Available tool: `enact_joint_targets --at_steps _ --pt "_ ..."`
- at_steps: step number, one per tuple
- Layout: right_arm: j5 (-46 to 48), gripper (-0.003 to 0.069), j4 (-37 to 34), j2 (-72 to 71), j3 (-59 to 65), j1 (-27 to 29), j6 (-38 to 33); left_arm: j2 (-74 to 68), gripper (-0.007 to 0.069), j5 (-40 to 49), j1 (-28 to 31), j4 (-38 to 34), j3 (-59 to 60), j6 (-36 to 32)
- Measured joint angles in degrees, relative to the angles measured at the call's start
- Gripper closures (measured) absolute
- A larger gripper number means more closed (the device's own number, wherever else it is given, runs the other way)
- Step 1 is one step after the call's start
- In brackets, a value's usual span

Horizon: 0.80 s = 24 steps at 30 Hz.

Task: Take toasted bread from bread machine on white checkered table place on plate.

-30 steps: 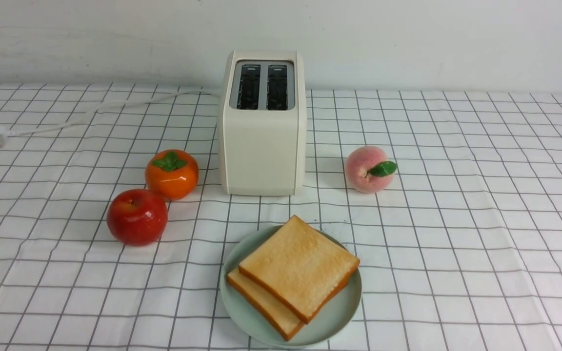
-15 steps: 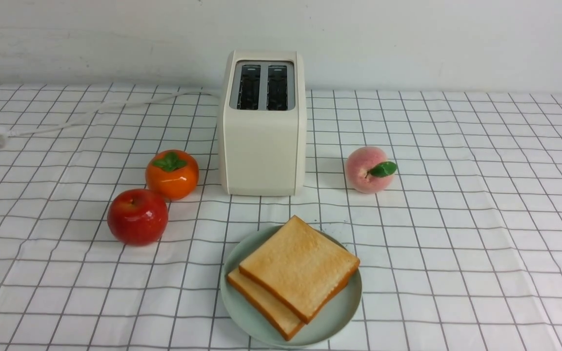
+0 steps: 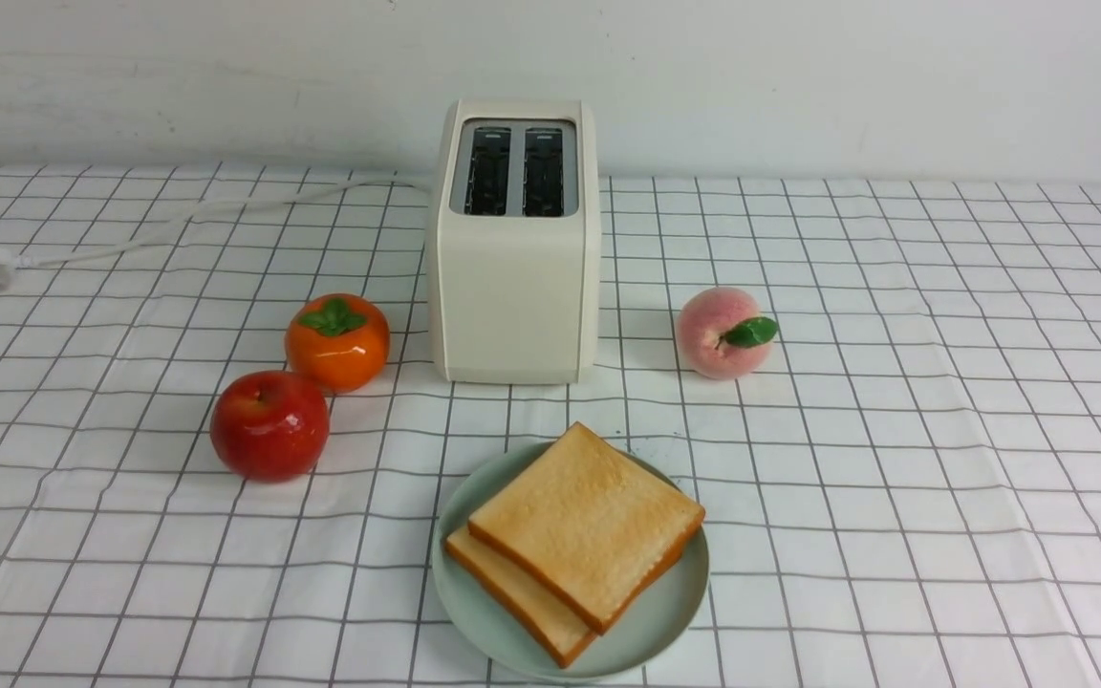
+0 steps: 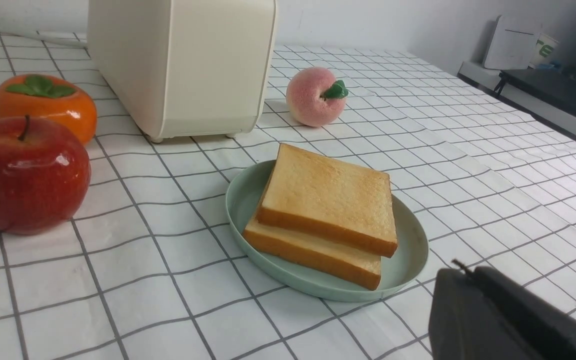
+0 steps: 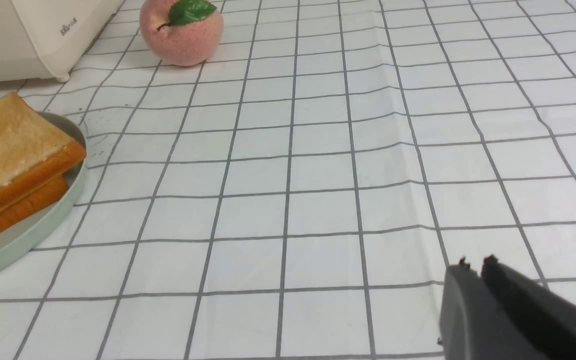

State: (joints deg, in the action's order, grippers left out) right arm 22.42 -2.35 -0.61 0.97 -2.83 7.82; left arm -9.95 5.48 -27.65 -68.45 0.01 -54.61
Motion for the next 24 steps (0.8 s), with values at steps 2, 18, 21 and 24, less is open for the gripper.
enact_joint_targets --at_steps 2,18,21,24 --pt "0.00 0.0620 0.00 0.00 0.00 0.00 0.00 0.00 0.0624 -0.07 0.00 0.00 0.00 0.00" --pt "0.00 0.0620 0.00 0.00 0.00 0.00 0.00 0.64 0.0637 -11.56 12.05 50.53 0.00 51.43" --pt "0.00 0.0620 0.00 0.00 0.00 0.00 0.00 3.17 0.0637 -8.80 16.92 56.99 0.00 57.43" --pt "0.00 0.0620 0.00 0.00 0.00 0.00 0.00 7.23 0.0637 -3.65 20.98 60.09 0.00 59.39"
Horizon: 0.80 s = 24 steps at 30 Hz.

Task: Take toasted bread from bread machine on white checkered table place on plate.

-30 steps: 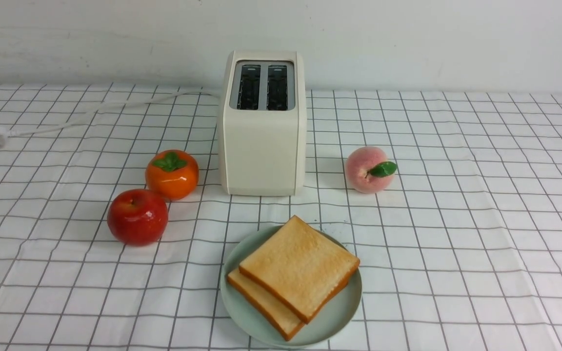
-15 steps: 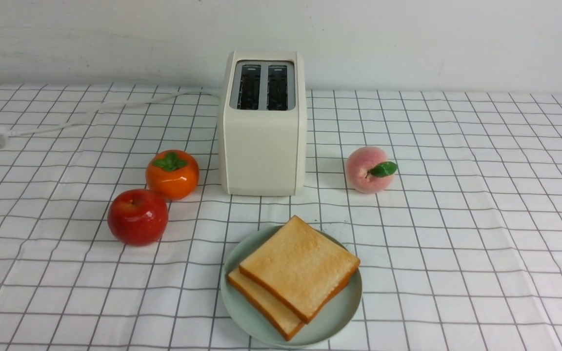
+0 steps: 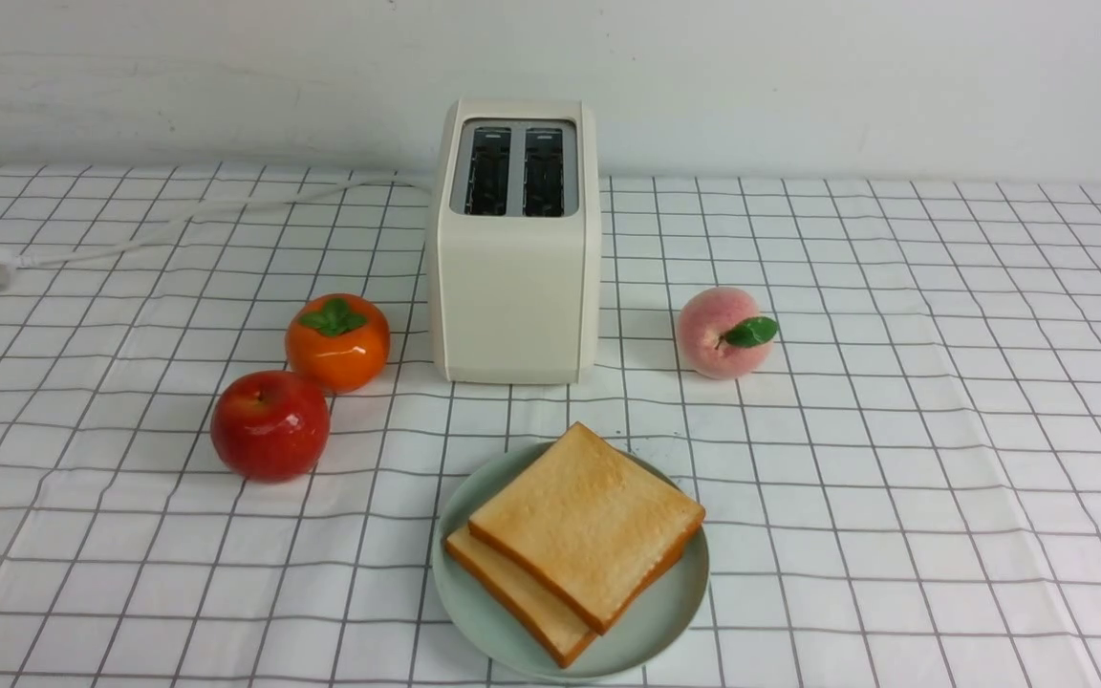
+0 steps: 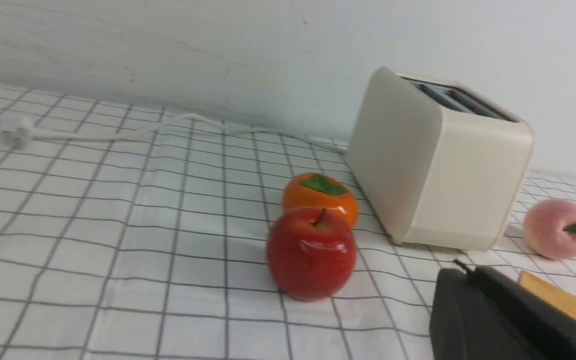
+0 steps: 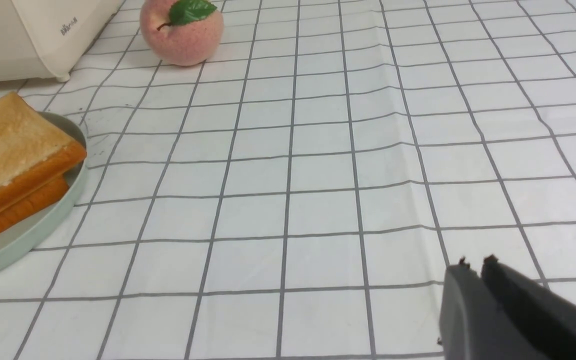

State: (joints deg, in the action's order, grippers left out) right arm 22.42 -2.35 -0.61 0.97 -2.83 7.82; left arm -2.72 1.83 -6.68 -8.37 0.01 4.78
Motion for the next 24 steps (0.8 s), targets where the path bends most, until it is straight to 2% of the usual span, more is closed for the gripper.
enact_joint_targets --at_steps 3,5,6,7,9,24 --pt "0.00 0.0620 0.00 0.00 0.00 0.00 0.00 2.54 0.0637 5.34 2.89 0.55 0.00 0.36" --pt "0.00 0.0620 0.00 0.00 0.00 0.00 0.00 3.28 0.0637 11.87 6.01 0.69 1.16 0.62" --pt "0.00 0.0620 0.00 0.00 0.00 0.00 0.00 3.34 0.0637 11.87 6.01 0.69 1.16 0.72" --pt "0.06 0.0620 0.00 0.00 0.00 0.00 0.00 3.33 0.0637 17.02 6.73 0.87 1.45 1.29" --pt "0.06 0.0616 0.00 0.00 0.00 0.00 0.00 3.33 0.0637 19.92 6.73 0.98 1.70 1.90" --pt "0.06 0.0601 0.00 0.00 0.00 0.00 0.04 3.33 0.0637 20.39 6.43 1.03 1.70 3.55"
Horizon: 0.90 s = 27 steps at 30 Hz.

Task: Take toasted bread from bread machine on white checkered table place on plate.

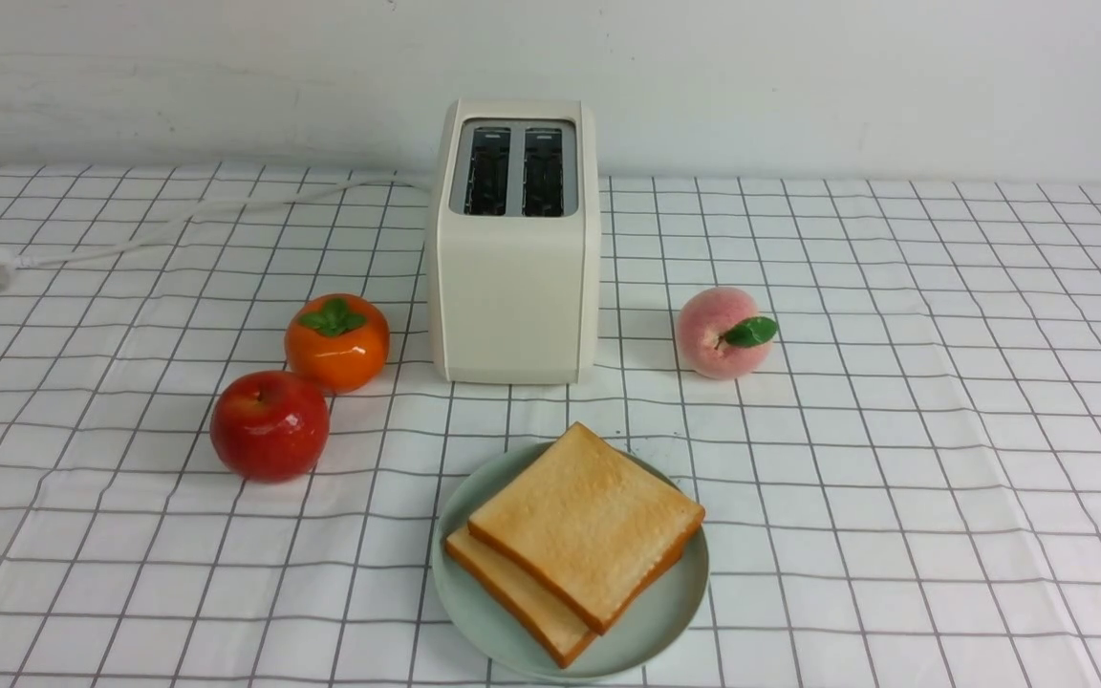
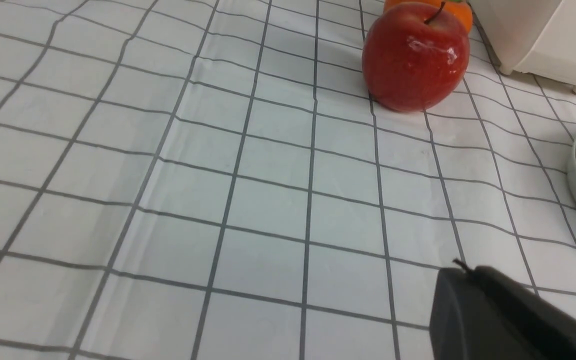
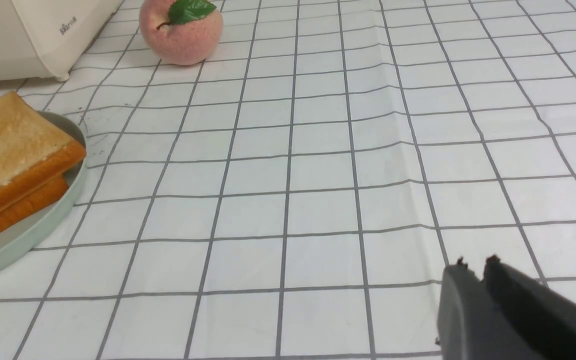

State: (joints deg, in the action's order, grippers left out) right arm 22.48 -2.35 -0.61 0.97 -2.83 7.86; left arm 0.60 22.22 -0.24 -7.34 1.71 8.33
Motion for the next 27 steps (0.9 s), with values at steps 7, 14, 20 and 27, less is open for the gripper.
enact_joint_targets --at_steps 7,14,20,27 --pt "0.00 0.0589 0.00 0.00 0.00 0.00 0.00 0.00 0.0637 -0.05 0.00 0.00 0.00 0.19" --pt "0.00 0.0576 0.00 0.00 0.00 0.00 0.00 0.00 0.0637 -0.05 0.00 0.00 0.00 0.19" --pt "0.00 0.0571 0.00 0.00 0.00 0.00 0.00 0.00 0.0634 -0.05 0.00 0.00 0.00 0.19" --pt "0.00 0.0561 0.00 0.00 0.00 0.00 0.00 0.00 0.0627 -0.05 0.00 0.00 0.00 0.19"
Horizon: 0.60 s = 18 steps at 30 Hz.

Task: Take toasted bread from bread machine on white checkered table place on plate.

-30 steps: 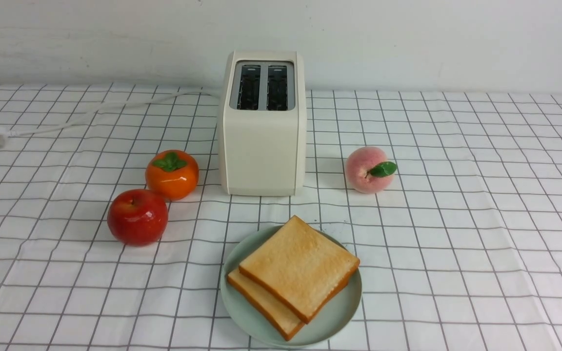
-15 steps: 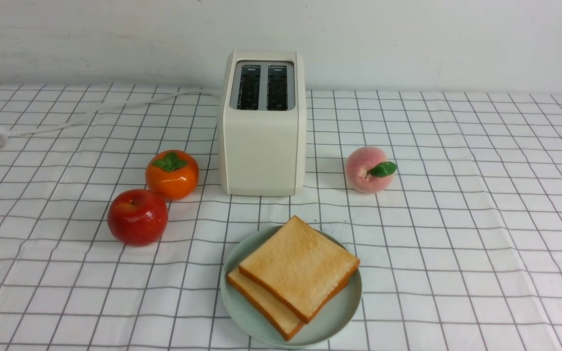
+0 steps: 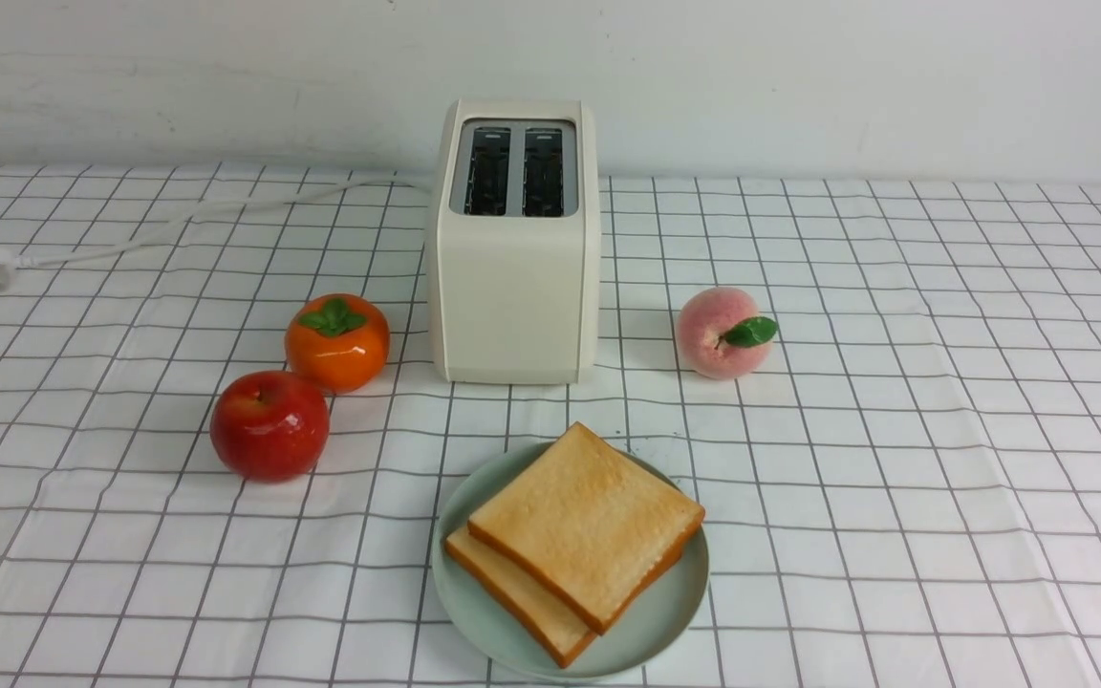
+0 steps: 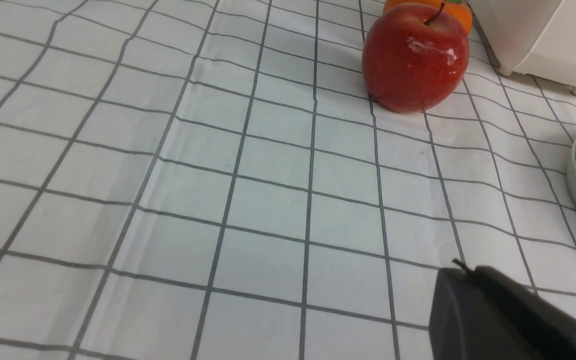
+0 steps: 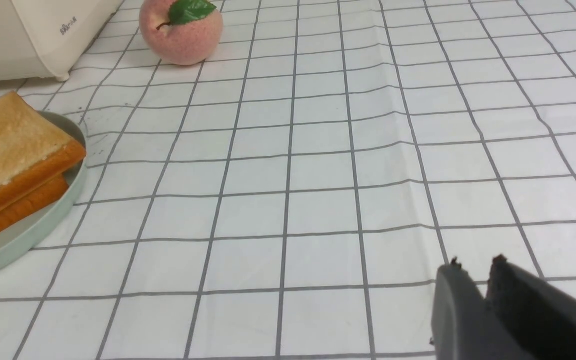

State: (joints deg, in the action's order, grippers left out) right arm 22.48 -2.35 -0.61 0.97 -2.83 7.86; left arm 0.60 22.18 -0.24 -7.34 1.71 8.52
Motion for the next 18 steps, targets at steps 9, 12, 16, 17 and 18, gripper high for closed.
enact_joint_targets --at_steps 9,12,16,17,18 --pt "0.00 0.0550 0.00 0.00 0.00 0.00 0.00 0.00 0.0620 0.00 0.00 0.00 0.00 0.00" --pt "0.00 0.0544 0.00 0.00 0.00 0.00 0.00 0.00 0.0620 0.00 0.00 0.00 0.00 0.00" --pt "0.00 0.0537 0.00 0.00 0.00 0.00 0.00 0.00 0.0616 0.00 0.00 0.00 0.00 0.00" --pt "0.00 0.0535 0.00 0.00 0.00 0.00 0.00 0.00 0.0615 0.00 0.00 0.00 0.00 0.00" --pt "0.00 0.0535 0.00 0.00 0.00 0.00 0.00 0.00 0.0615 0.00 0.00 0.00 0.00 0.00"
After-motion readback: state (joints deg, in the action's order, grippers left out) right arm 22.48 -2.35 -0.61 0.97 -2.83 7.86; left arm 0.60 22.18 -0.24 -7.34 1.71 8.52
